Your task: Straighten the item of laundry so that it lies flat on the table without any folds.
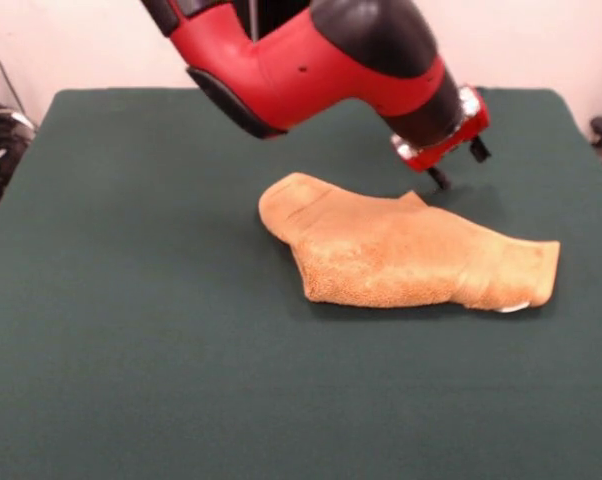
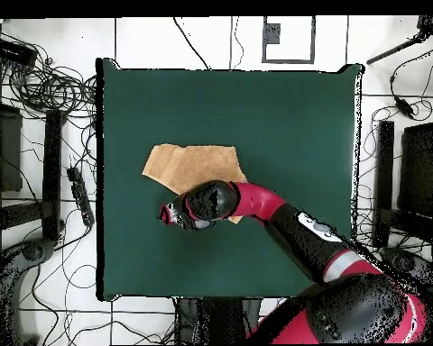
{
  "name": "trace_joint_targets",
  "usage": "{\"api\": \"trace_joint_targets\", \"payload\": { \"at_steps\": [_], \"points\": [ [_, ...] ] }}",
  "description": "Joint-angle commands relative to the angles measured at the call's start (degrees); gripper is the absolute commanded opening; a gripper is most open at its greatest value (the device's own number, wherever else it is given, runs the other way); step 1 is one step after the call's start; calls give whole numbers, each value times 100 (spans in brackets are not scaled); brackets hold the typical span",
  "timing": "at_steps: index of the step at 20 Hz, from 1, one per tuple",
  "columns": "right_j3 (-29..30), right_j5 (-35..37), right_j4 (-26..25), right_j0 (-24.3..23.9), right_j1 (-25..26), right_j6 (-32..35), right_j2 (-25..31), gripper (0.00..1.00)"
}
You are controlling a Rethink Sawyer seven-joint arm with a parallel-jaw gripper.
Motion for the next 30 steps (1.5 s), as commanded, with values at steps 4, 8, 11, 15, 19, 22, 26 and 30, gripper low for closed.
{"api": "trace_joint_targets", "payload": {
  "at_steps": [4, 8, 11, 15, 19, 22, 26, 30],
  "points": [
    [-1082, 625, -1180, 632, 84, -2334, 583, 100],
    [-1098, 607, -1505, 737, 86, -2436, 648, 100],
    [-1029, 451, -1759, 823, 91, -2366, 647, 100],
    [-861, 158, -2108, 976, -3, -2154, 622, 100],
    [-561, 11, -2393, 1135, -270, -1975, 624, 100],
    [-268, -199, -2718, 1284, -610, -1826, 630, 100],
    [402, -468, -3095, 1529, -1393, -1341, 713, 100],
    [1286, -555, -2991, 1433, -2525, -1237, 1138, 100]
  ]
}}
